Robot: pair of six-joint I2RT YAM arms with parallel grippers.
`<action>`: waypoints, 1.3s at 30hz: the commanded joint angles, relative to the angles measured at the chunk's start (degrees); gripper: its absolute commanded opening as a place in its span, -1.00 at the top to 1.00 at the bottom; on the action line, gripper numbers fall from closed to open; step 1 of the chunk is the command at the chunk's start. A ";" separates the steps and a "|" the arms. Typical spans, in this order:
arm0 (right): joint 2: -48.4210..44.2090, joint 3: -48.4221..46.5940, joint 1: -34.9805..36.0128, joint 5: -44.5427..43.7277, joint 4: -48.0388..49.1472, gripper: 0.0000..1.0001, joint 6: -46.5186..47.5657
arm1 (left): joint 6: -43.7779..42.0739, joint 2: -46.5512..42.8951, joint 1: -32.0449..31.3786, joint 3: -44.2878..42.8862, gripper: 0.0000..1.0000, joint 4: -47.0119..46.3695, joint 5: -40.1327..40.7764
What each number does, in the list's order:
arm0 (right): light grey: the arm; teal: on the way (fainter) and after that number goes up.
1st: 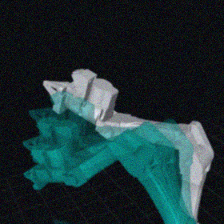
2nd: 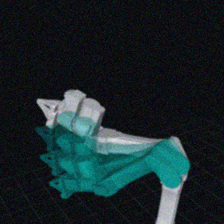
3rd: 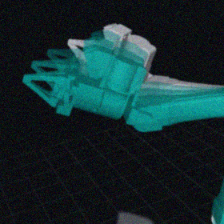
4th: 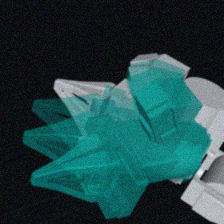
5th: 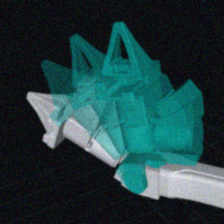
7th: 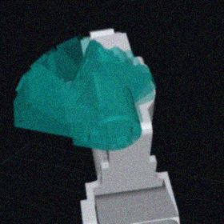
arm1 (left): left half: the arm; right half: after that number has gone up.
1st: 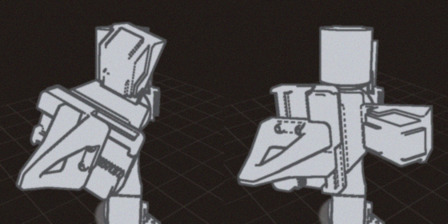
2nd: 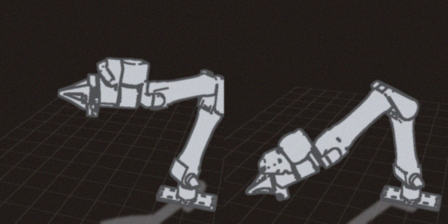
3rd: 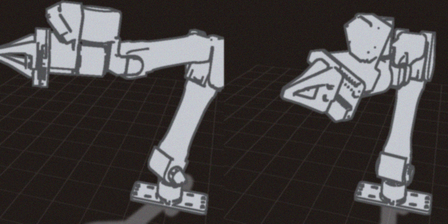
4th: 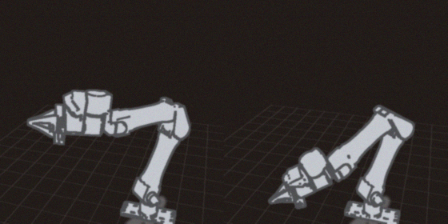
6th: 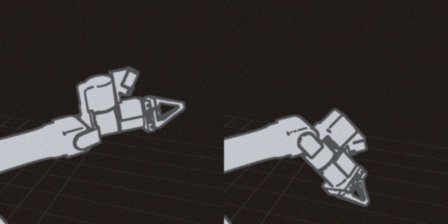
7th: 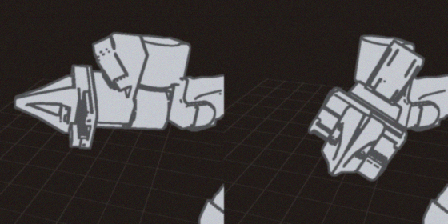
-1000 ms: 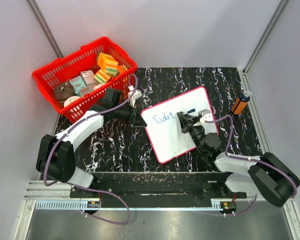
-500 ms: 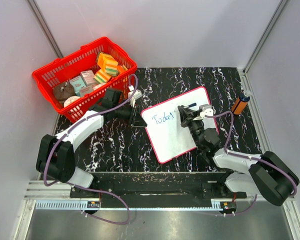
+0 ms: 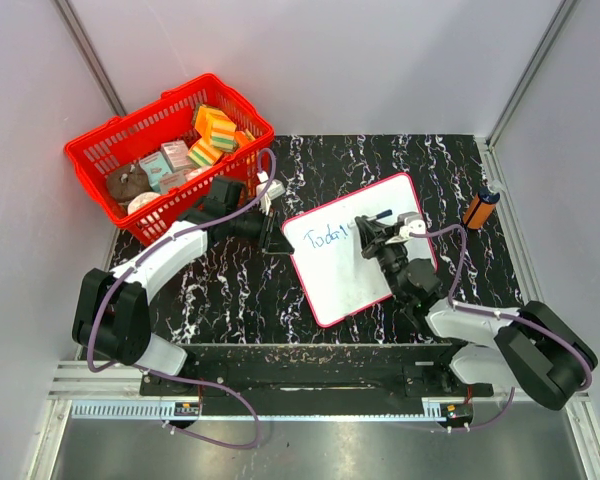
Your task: Write a sentence on the whiteboard
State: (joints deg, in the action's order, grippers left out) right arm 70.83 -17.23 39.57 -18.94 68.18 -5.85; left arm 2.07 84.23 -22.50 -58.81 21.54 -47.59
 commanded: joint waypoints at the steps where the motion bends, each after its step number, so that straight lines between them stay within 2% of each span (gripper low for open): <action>1: -2.36 1.68 -0.37 1.01 -0.33 1.00 -1.62 | -10.50 2.17 -3.78 2.47 1.00 8.25 4.00; 21: -7.72 7.21 -0.37 6.19 -5.69 1.00 -6.46 | -10.50 2.26 -3.95 2.38 1.00 8.25 4.18; 28: -12.71 7.13 -0.46 4.00 -5.25 1.00 -6.63 | -10.59 2.00 -3.95 2.38 1.00 8.25 4.53; 34: -22.47 0.54 -0.37 0.66 -14.65 1.00 -4.44 | -10.85 1.73 -3.95 2.20 1.00 8.96 4.35; 39: -25.39 -2.19 -0.46 -0.57 -19.75 1.00 -2.24 | -11.21 0.15 -3.95 1.33 1.00 11.15 6.02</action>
State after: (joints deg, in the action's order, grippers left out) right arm 47.24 -16.23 39.44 -16.99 52.88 -10.44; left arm 1.72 84.05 -22.76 -58.94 21.61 -47.44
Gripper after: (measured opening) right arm 0.067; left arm 0.199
